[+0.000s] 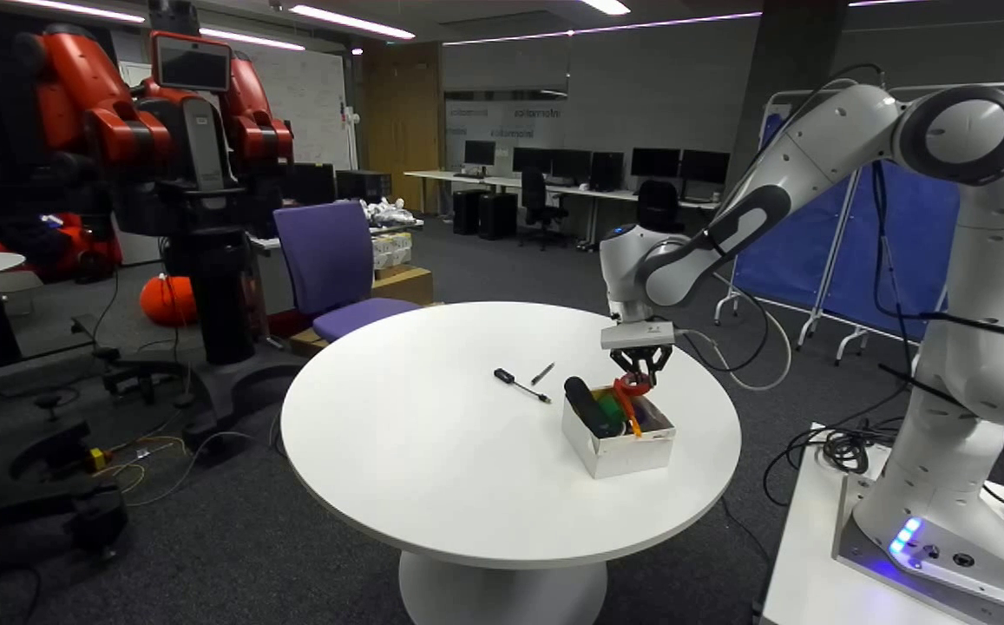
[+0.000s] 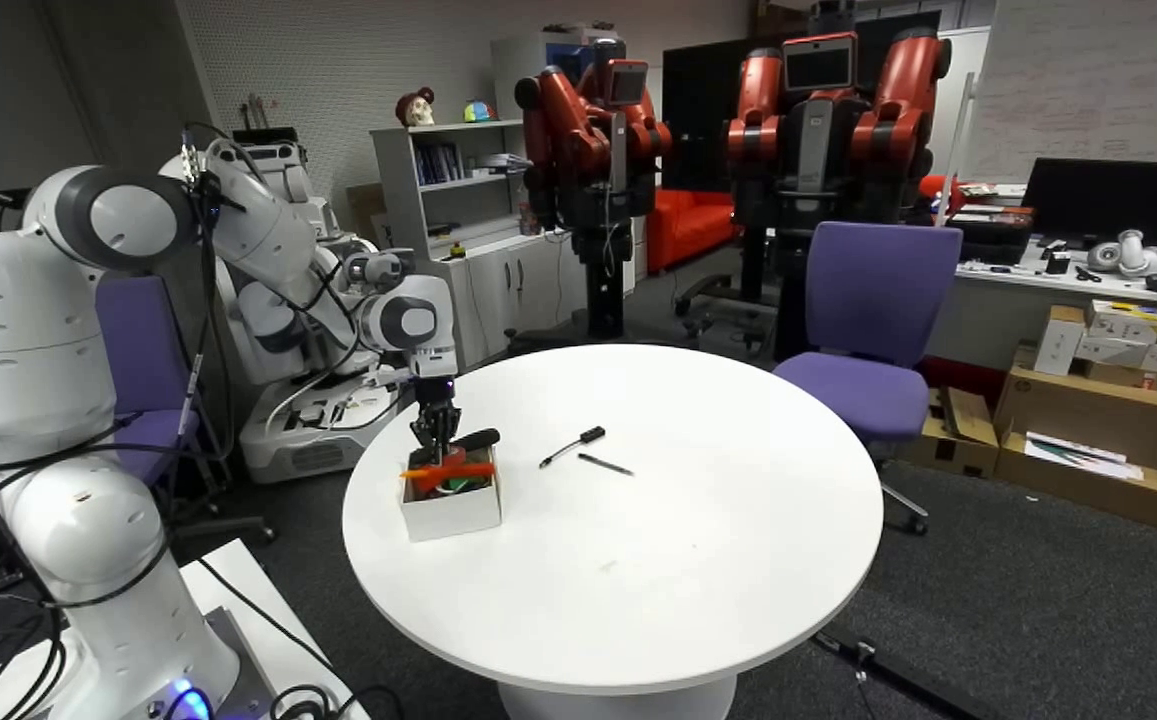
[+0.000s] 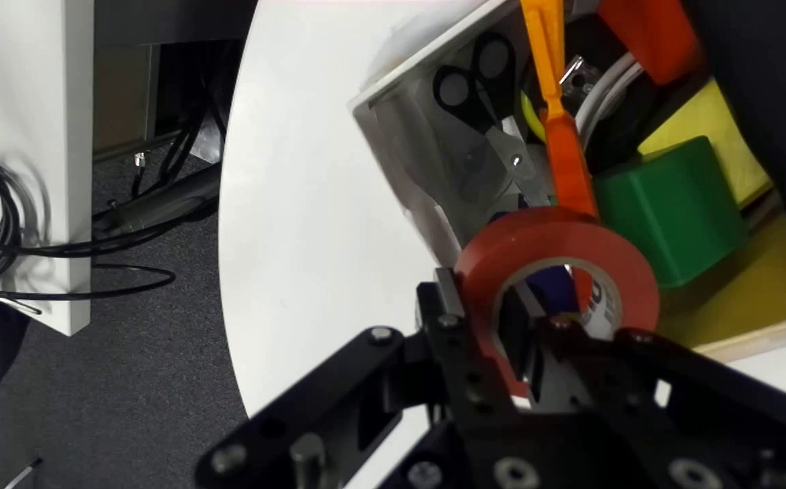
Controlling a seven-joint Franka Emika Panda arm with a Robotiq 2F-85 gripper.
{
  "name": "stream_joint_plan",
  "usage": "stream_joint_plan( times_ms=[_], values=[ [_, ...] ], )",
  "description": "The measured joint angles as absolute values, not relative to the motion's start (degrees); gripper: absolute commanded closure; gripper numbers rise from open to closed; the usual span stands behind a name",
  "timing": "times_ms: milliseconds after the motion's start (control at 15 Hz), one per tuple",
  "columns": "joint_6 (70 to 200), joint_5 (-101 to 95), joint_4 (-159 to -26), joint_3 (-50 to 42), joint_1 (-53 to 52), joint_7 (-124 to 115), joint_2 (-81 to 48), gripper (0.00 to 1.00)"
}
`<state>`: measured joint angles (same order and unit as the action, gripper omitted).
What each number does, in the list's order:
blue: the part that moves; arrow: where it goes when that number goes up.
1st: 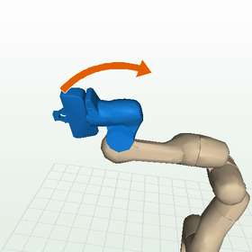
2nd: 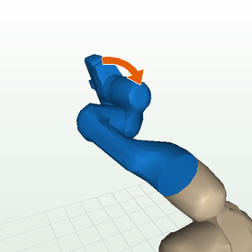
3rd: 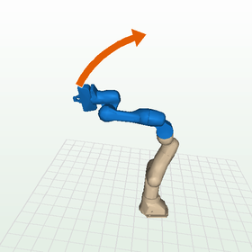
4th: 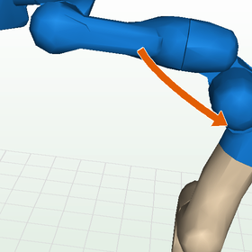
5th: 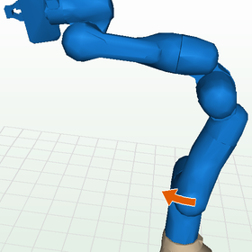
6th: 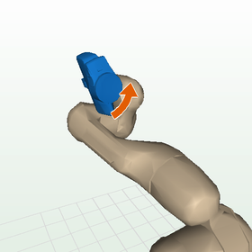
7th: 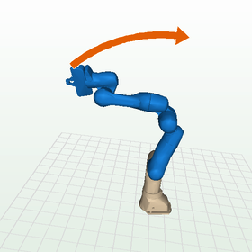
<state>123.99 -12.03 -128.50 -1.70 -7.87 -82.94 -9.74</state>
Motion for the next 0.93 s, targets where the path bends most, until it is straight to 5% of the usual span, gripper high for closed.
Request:
stream_joint_plan(
  times_ms=[267,333,400,533,933],
  values=[
    [123.0,-13.1,-124.8,-1.7,-8.2,-83.7,-13.8,0.95],
    [122.7,-13.2,-123.9,-1.7,-8.3,-83.9,-14.8,0.89],
    [122.6,-13.3,-123.1,-1.7,-8.3,-84.1,-15.7,0.56],
    [122.2,-13.5,-121.8,-1.7,-8.4,-84.4,-17.0,0.49],
    [121.8,-14.3,-120.1,-1.7,-8.4,-84.6,-18.0,0.03]
  ],
)
